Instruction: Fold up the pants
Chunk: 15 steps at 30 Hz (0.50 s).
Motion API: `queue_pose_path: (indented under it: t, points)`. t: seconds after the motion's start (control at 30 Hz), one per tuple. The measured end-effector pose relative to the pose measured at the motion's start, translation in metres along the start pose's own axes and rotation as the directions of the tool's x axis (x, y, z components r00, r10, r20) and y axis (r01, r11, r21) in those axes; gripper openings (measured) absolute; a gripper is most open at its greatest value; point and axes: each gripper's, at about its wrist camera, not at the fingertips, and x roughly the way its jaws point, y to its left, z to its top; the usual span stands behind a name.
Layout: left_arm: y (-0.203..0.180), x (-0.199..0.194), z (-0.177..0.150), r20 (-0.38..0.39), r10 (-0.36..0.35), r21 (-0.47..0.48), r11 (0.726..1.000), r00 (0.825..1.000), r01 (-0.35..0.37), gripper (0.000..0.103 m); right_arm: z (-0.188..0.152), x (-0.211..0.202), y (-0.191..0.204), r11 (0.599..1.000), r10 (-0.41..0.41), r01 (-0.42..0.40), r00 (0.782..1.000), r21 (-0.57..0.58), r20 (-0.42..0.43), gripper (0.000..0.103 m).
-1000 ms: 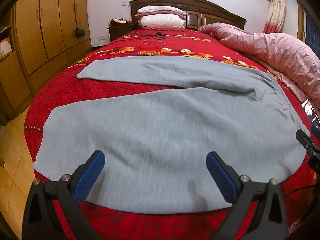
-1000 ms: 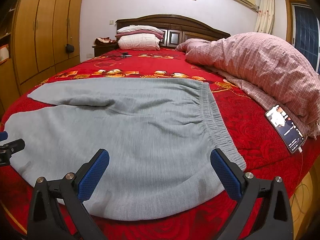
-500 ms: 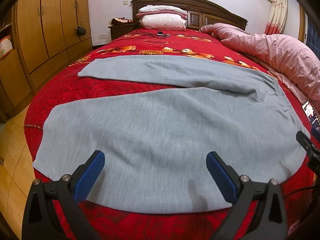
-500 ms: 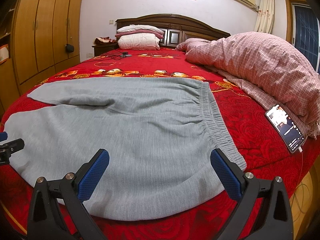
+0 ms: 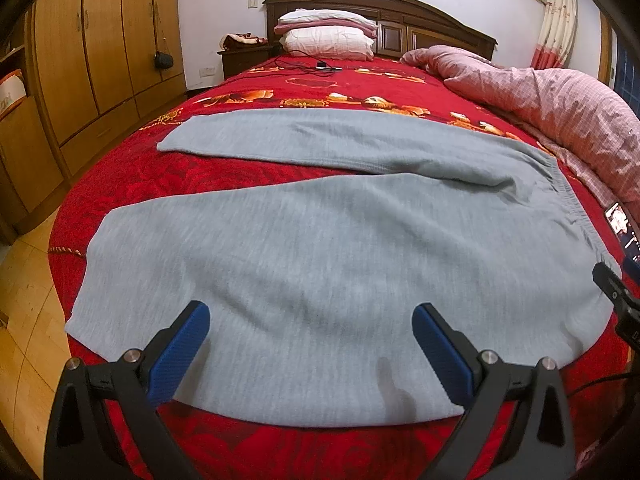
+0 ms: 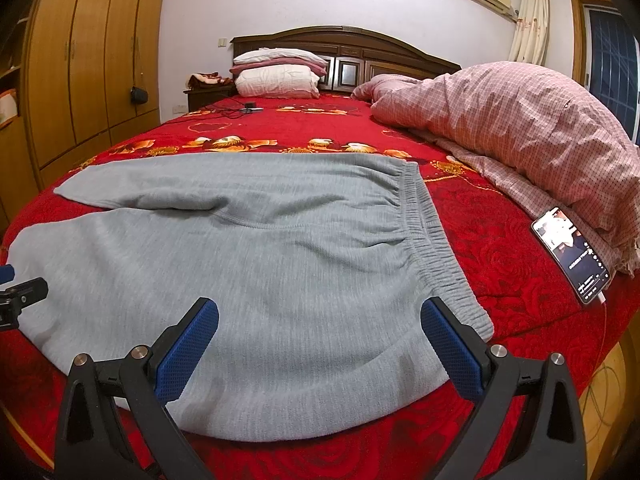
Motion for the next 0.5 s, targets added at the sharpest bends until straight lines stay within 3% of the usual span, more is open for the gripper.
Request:
queue_pose_path:
  t: [0.5]
  points:
    - [0.0009, 0.0007, -0.0002, -0.005, 0.001, -0.005, 1.000, 1.000, -0.001, 0.103, 0.0000, 0.0011, -0.0006, 1.000, 0.001, -0.001, 1.000, 0.000, -0.004, 0.103]
